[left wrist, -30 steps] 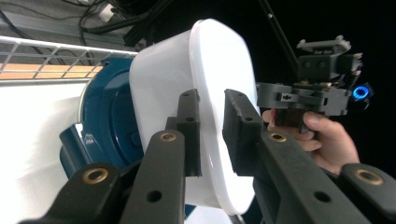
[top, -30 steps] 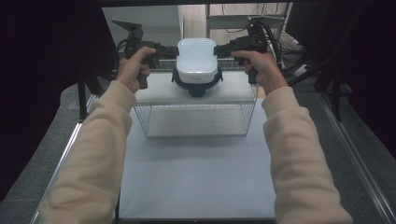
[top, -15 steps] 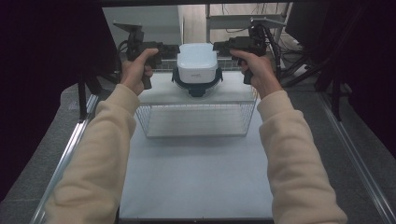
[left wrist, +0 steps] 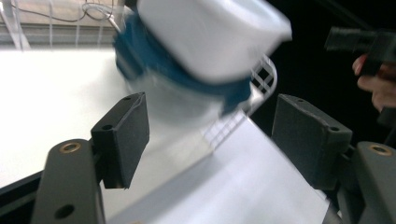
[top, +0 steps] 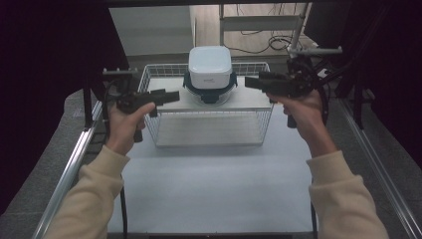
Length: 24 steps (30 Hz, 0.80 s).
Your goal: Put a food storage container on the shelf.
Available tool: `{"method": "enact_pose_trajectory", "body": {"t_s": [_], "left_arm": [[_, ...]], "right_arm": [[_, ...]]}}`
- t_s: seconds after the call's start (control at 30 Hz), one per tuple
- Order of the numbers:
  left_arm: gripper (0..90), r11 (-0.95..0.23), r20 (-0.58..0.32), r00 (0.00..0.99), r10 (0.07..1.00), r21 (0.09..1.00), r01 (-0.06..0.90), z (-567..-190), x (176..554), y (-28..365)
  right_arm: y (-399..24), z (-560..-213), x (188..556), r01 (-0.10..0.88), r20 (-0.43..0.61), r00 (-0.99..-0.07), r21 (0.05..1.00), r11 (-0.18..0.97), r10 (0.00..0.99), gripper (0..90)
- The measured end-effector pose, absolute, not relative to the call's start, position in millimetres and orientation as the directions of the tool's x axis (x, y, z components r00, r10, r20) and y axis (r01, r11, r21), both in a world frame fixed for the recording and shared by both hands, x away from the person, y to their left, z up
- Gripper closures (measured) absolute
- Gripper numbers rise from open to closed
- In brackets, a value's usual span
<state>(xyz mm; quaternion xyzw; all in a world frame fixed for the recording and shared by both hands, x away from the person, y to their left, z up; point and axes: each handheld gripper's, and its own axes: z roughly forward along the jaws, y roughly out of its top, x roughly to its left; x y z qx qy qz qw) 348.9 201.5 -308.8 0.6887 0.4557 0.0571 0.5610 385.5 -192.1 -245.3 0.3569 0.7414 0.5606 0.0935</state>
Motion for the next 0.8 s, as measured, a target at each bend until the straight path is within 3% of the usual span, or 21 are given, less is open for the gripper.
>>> {"method": "enact_pose_trajectory", "body": {"t_s": [0.5,0.8], "left_arm": [[22.2,-0.080,-0.284,0.553,0.784,0.836,0.543,-398,278,197],[22.1,-0.076,-0.323,0.536,0.780,0.801,0.594,-451,256,208]], "right_arm": [[-216,-337,326,0.383,0.170,-0.723,0.905,0.184,0.669,20.8],[-224,-411,289,0.413,0.134,-0.712,0.874,0.256,0.690,20.4]]}}
